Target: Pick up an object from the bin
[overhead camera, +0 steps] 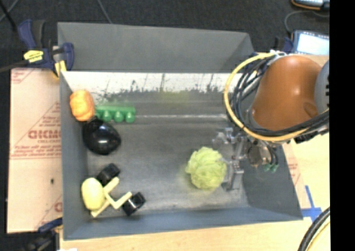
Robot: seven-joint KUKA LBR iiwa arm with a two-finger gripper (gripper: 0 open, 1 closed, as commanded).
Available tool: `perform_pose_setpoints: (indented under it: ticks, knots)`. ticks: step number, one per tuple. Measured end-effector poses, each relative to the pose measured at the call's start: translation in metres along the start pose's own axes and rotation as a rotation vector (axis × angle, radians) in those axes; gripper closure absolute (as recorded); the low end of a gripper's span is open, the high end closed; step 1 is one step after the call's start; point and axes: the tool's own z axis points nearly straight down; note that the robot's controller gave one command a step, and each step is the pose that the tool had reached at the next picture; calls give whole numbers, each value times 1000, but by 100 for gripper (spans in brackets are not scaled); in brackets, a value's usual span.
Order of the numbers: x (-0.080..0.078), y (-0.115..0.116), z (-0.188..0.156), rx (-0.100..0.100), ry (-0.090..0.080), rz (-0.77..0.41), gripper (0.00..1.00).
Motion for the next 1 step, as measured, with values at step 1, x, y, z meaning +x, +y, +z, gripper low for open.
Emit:
perform_pose_setpoints:
  ticks: [1]
  knots:
    - [-1, 0, -4, 1, -8, -3, 100]
